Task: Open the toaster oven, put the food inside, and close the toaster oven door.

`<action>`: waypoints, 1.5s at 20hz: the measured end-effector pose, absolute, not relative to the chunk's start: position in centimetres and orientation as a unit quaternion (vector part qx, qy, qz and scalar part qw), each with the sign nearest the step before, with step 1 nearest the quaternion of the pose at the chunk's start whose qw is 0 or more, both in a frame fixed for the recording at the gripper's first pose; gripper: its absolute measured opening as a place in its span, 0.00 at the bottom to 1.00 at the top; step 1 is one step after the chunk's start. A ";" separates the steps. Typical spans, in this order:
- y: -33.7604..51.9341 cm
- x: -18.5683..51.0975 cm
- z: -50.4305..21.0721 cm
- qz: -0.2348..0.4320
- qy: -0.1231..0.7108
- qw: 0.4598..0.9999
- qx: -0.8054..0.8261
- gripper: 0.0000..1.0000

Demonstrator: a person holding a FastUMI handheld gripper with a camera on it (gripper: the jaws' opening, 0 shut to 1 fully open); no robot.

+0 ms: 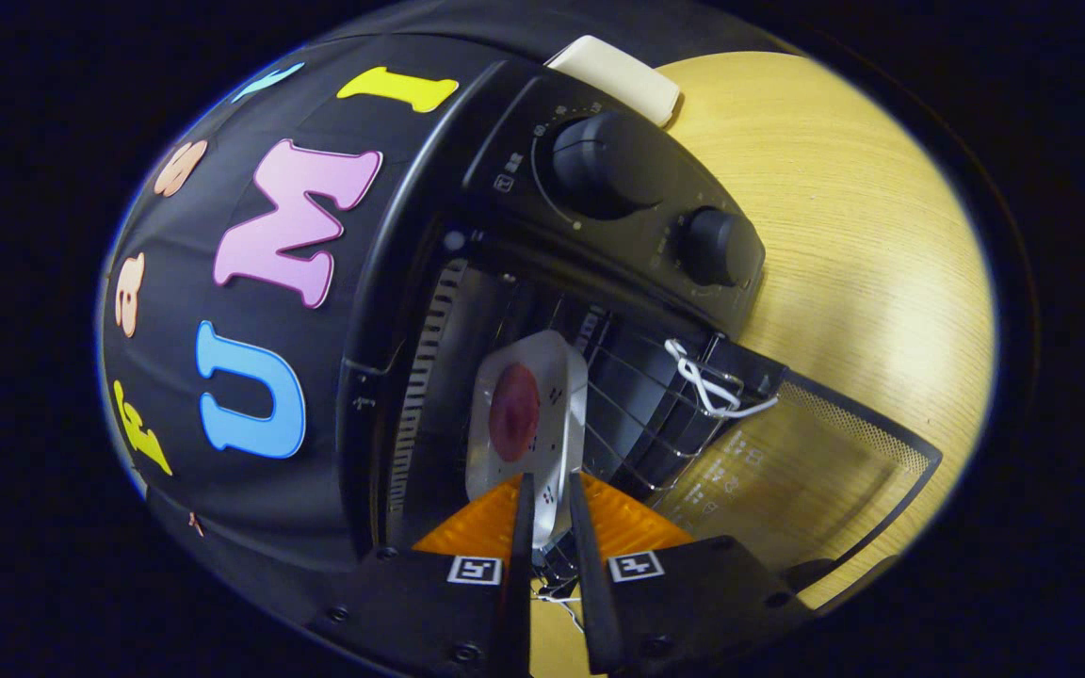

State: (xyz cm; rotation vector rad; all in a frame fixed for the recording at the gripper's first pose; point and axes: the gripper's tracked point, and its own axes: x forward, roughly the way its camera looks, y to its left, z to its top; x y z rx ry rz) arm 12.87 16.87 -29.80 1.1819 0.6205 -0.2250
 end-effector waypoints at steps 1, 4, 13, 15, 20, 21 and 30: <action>17.2 12.5 -29.4 -0.096 0.287 0.782 0.545 0.49; 18.0 11.0 -28.5 -0.074 0.299 0.783 0.541 0.96; 19.4 -1.5 -27.1 0.061 0.395 0.842 0.361 0.98; 18.7 -3.5 -26.8 0.101 0.396 0.867 0.287 0.99; 15.9 -5.3 -26.4 0.139 0.376 0.906 0.138 0.99; 15.4 -5.5 -26.5 0.139 0.373 0.910 0.118 0.99; 12.2 -5.8 -30.2 0.092 0.393 0.915 0.008 0.99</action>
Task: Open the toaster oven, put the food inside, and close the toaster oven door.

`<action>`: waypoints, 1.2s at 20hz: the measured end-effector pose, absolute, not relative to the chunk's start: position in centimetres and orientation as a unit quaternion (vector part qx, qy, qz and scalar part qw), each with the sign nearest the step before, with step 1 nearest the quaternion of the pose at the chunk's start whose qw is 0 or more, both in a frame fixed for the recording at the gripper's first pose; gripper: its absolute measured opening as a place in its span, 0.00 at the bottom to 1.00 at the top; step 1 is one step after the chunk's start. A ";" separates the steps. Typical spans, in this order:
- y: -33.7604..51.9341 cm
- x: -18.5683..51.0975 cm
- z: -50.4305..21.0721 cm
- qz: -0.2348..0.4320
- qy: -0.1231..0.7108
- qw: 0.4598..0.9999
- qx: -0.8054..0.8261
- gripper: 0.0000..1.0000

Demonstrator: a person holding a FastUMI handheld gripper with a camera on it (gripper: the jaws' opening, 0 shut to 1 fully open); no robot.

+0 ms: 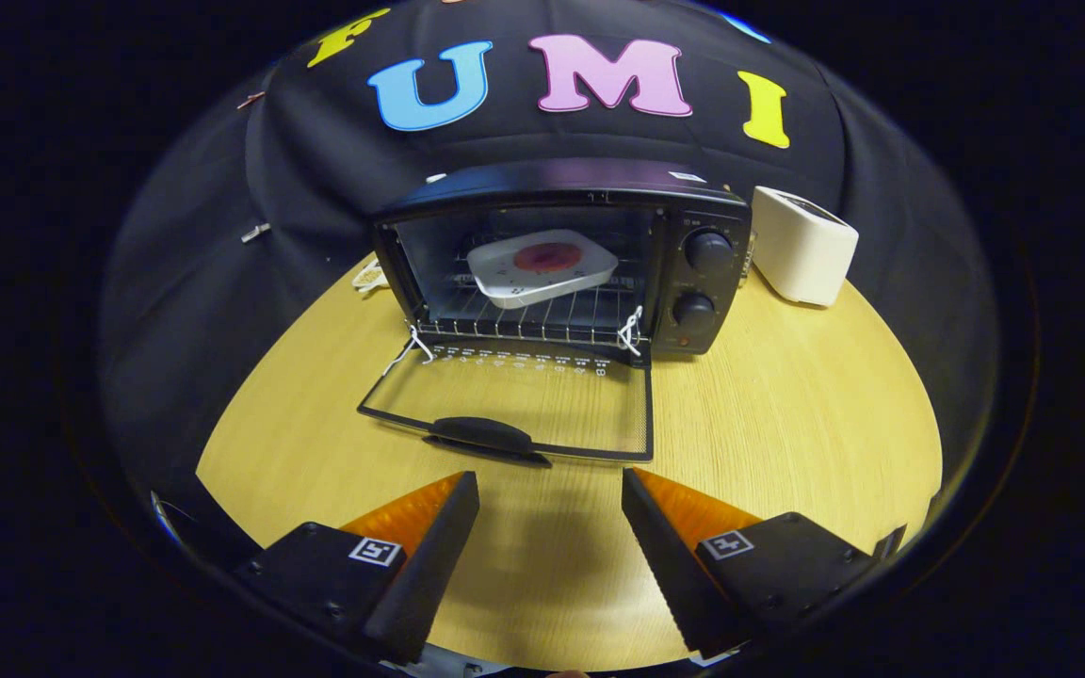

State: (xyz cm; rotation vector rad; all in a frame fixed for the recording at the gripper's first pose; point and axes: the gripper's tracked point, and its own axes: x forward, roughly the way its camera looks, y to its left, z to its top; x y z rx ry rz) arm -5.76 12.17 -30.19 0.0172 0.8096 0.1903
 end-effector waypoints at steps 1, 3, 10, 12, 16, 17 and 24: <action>12.3 -6.0 -30.9 0.091 0.402 0.911 0.005 0.99; 12.3 -6.2 -32.5 0.087 0.418 0.904 -0.009 0.99; 13.3 -4.8 -36.8 0.067 0.453 0.889 -0.023 0.99; 14.0 -4.0 -37.1 0.073 0.453 0.888 -0.022 0.99; 14.6 -2.9 -37.5 0.073 0.452 0.889 -0.027 0.99; 14.7 -2.6 -37.6 0.074 0.453 0.888 -0.026 0.99; 14.7 -1.7 -36.9 0.075 0.449 0.890 -0.026 1.00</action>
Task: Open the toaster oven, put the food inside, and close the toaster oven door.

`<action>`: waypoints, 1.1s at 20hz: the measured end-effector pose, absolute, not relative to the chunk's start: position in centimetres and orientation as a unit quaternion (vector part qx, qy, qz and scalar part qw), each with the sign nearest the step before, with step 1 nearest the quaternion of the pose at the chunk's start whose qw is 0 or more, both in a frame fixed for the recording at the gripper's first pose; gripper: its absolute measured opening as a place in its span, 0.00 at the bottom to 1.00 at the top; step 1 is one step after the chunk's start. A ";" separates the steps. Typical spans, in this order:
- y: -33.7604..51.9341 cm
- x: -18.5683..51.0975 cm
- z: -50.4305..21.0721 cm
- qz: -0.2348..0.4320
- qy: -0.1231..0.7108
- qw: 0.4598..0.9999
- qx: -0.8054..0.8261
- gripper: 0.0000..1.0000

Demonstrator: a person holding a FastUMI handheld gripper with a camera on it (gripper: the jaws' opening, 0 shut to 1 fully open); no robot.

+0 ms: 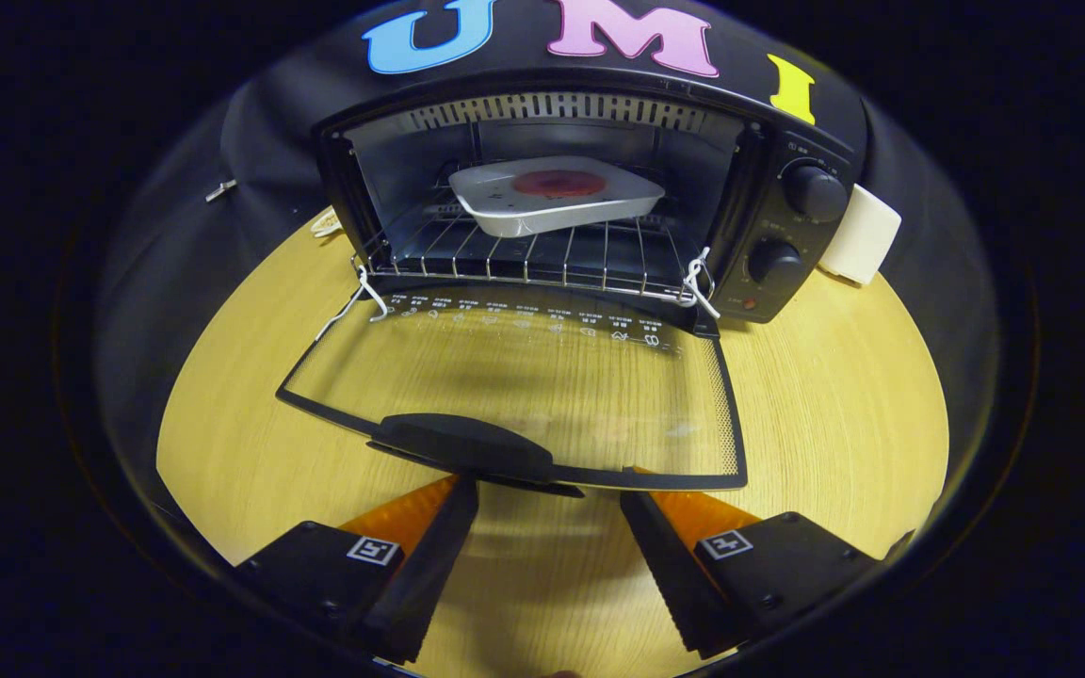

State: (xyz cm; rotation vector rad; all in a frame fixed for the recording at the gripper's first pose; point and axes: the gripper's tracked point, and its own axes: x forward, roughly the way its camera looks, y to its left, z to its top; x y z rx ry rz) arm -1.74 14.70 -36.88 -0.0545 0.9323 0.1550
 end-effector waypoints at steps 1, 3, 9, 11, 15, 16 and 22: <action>14.8 -1.8 -36.4 0.079 0.445 0.892 -0.024 0.99; 14.9 -1.9 -34.9 0.085 0.439 0.894 -0.010 0.99; 14.5 -0.7 -27.8 0.085 0.383 0.918 0.065 1.00; 14.8 1.8 -25.3 0.083 0.367 0.923 0.082 0.99; 13.5 7.5 -21.0 0.079 0.307 0.947 0.057 0.99; 13.0 8.4 -19.6 0.079 0.288 0.953 0.053 0.99; 8.3 8.8 -12.7 0.069 0.182 0.981 0.009 0.99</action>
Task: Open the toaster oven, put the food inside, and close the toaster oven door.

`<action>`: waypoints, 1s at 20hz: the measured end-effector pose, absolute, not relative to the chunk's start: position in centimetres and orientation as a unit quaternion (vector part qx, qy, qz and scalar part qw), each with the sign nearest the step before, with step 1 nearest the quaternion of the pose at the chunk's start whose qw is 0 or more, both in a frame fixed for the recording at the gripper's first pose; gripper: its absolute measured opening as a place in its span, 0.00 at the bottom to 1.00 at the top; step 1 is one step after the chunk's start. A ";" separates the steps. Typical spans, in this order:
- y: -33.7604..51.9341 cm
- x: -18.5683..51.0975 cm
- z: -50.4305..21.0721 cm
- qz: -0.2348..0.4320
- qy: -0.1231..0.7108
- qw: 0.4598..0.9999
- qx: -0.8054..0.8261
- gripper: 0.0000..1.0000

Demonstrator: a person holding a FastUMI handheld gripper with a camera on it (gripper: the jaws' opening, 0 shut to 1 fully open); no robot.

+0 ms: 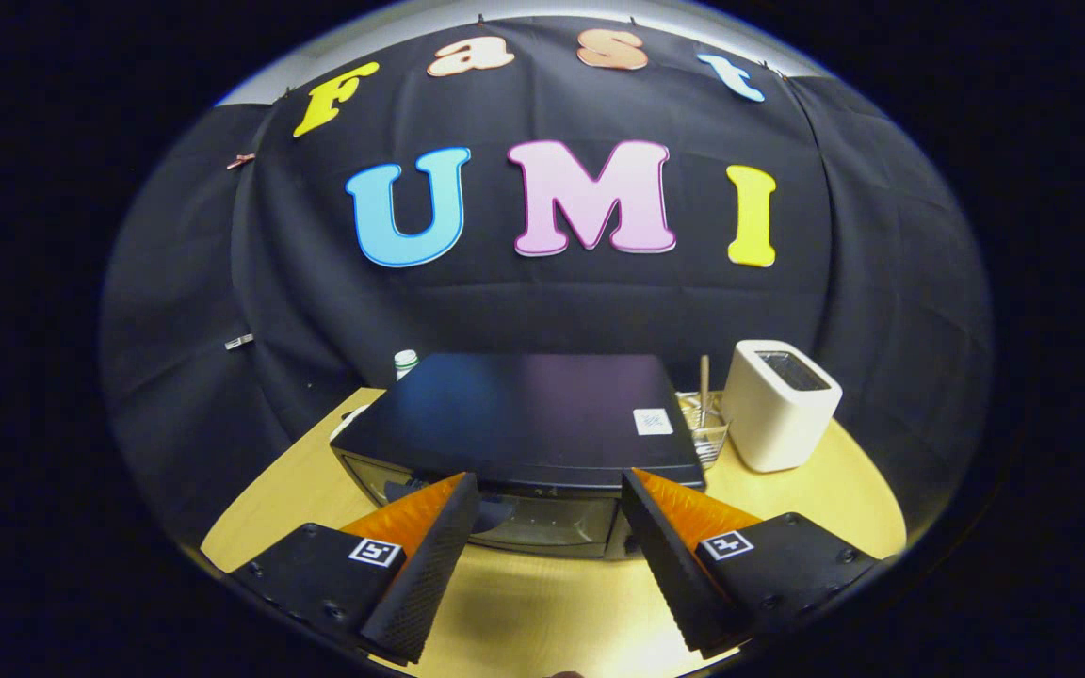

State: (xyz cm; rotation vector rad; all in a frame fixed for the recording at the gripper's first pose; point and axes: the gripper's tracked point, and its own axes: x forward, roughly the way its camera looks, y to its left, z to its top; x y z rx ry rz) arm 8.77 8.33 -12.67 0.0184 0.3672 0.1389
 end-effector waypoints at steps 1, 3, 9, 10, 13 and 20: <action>7.7 8.3 -11.8 0.065 0.169 0.983 -0.002 0.99; 4.9 7.1 -10.0 0.051 0.141 0.988 -0.022 0.99; -3.2 3.6 -7.9 -0.005 0.116 0.993 -0.021 0.99; -3.8 2.7 -7.9 -0.009 0.124 0.992 -0.010 0.99; -5.3 0.9 -7.3 -0.020 0.125 0.992 -0.001 0.99; -9.3 -1.9 -4.3 -0.045 0.102 0.994 -0.022 0.98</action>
